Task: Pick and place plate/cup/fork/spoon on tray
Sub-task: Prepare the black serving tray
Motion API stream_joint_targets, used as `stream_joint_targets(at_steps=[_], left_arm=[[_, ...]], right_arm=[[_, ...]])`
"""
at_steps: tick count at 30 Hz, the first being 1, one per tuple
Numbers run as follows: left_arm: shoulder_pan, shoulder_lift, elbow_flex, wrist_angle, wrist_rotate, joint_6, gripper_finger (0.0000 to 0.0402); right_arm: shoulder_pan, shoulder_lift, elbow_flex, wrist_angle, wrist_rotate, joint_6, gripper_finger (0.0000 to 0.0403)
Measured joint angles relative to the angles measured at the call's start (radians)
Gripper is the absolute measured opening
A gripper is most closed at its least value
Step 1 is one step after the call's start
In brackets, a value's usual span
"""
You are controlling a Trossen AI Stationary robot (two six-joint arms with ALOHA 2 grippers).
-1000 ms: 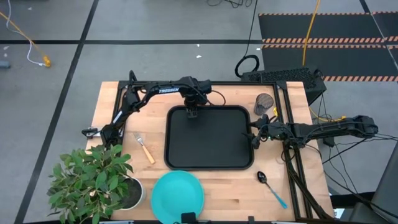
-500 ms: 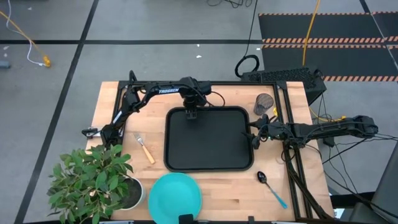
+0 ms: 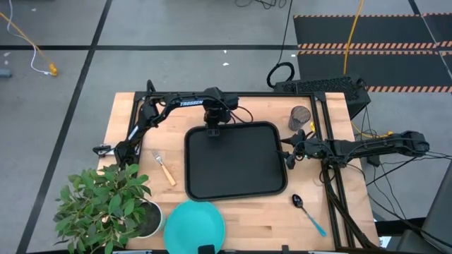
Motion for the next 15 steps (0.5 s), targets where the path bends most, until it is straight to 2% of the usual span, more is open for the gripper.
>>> stream_joint_targets(at_steps=[3,7,10,15], left_arm=[[0.0,0.0,0.001,-0.01,-0.02,0.01,0.0048],[0.003,-0.001,0.001,-0.004,-0.038,0.026,0.0058],[0.007,0.0,0.001,-0.002,-0.095,0.04,0.0064],[0.019,-0.001,0.001,-0.033,-0.127,0.088,0.0055]], right_arm=[[0.0,0.0,0.0,0.0,0.0,-0.001,0.0271],[0.0,0.0,0.0,0.002,0.0,-0.008,0.0271],[0.0,0.0,0.0,0.003,0.0,-0.009,0.0271],[0.0,0.0,-0.001,0.012,0.001,-0.017,0.0271]])
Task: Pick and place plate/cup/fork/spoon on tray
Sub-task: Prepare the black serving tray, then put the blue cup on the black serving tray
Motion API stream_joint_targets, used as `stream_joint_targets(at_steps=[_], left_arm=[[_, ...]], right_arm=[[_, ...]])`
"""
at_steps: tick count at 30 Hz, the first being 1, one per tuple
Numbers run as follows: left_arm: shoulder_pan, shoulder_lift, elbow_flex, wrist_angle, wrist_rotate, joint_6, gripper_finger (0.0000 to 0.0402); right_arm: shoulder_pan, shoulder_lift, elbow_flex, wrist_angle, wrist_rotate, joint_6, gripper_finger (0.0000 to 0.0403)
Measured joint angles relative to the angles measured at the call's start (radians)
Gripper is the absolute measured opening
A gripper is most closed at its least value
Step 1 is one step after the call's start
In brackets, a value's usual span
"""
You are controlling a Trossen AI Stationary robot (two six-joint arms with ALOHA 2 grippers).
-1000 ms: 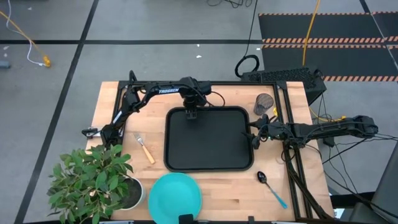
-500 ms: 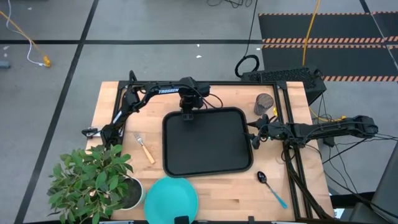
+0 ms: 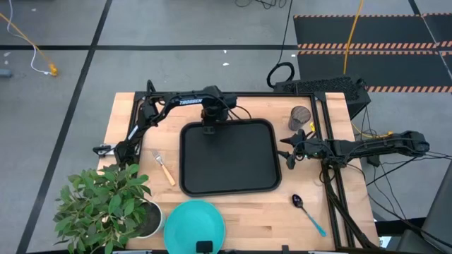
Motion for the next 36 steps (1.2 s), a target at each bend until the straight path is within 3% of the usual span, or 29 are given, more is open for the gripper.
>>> stream_joint_targets(at_steps=[17,28,36], left_arm=[[0.003,0.0,0.0,-0.006,0.021,0.018,0.0058],[0.001,-0.017,0.004,-0.014,0.006,-0.014,0.0115],[-0.001,-0.111,0.005,0.02,0.004,-0.048,0.0124]], right_arm=[[0.0,0.0,-0.001,0.007,0.002,-0.003,0.0271],[0.0,0.0,-0.001,0.014,0.009,-0.025,0.0271],[0.0,0.0,-0.001,0.017,0.034,-0.044,0.0271]])
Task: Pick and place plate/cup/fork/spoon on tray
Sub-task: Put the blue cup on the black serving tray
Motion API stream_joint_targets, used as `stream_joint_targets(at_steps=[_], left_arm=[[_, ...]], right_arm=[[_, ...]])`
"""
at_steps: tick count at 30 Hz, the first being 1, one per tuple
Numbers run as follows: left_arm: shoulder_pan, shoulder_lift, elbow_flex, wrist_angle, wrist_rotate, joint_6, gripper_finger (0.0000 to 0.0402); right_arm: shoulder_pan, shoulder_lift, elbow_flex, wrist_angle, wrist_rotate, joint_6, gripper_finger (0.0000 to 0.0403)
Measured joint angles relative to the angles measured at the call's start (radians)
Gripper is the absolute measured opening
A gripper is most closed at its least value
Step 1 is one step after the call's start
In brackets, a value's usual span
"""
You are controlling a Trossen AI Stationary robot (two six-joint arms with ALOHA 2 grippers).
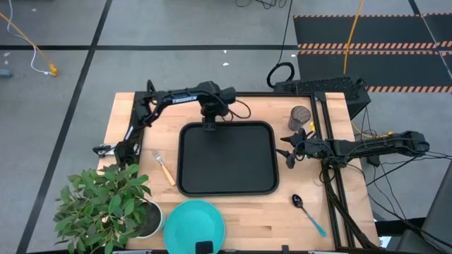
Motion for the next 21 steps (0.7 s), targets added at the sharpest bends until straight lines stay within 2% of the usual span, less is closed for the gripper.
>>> stream_joint_targets(at_steps=[4,8,13,16,19,21], left_arm=[[-0.009,-0.086,0.0,0.065,0.024,-0.068,0.0124],[-0.033,-0.19,-0.009,0.256,0.167,-0.141,0.0124],[-0.064,-0.317,-0.123,0.693,0.262,-0.192,0.0124],[-0.069,-0.369,-0.241,1.017,0.359,-0.3,0.0124],[-0.075,-0.369,-0.354,1.389,0.477,-0.461,0.0124],[-0.083,-0.344,-0.397,1.596,0.505,-0.512,0.0124]], right_arm=[[0.0,0.0,0.0,0.005,0.024,-0.008,0.0271],[0.0,0.0,0.0,0.005,0.026,-0.007,0.0271],[0.0,-0.001,-0.001,0.006,0.022,-0.006,0.0271],[0.0,-0.001,-0.006,0.013,0.02,-0.008,0.0271],[0.0,-0.001,-0.006,0.02,0.02,-0.034,0.0271],[0.0,-0.001,-0.007,0.046,0.02,-0.051,0.0271]])
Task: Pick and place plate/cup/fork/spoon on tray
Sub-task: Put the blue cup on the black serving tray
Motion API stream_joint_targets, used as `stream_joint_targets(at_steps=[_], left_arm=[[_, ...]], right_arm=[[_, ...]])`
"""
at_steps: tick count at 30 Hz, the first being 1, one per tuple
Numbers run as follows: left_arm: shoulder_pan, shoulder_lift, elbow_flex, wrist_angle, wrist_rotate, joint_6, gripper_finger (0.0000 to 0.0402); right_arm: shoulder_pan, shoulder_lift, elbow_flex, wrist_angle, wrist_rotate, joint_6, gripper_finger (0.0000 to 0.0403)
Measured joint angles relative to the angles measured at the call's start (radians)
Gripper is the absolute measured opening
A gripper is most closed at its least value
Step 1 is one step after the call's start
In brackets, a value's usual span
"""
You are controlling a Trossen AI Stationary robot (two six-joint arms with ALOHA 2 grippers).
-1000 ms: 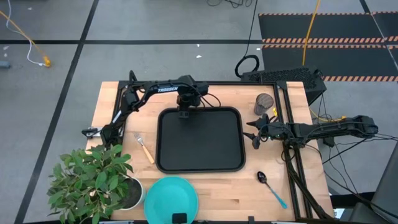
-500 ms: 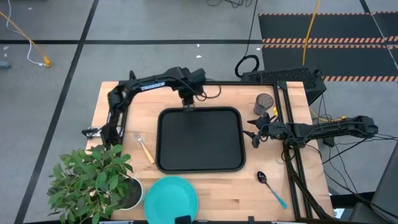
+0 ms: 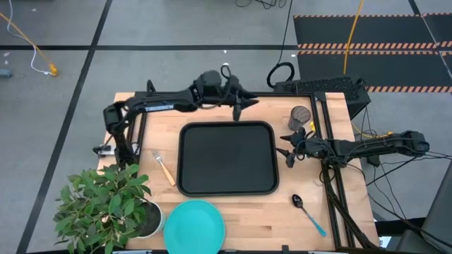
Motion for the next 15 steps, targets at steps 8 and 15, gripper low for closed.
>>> stream_joint_targets(at_steps=[8,15], left_arm=[[-0.1,-0.042,-0.227,0.427,-0.1,0.033,0.0102],[-0.306,-0.237,-0.483,0.34,-0.645,0.265,0.0048]], right_arm=[[0.0,0.0,-0.002,0.128,-0.028,-0.01,0.0271],[0.0,0.018,0.055,0.09,-0.032,-0.034,0.0271]])
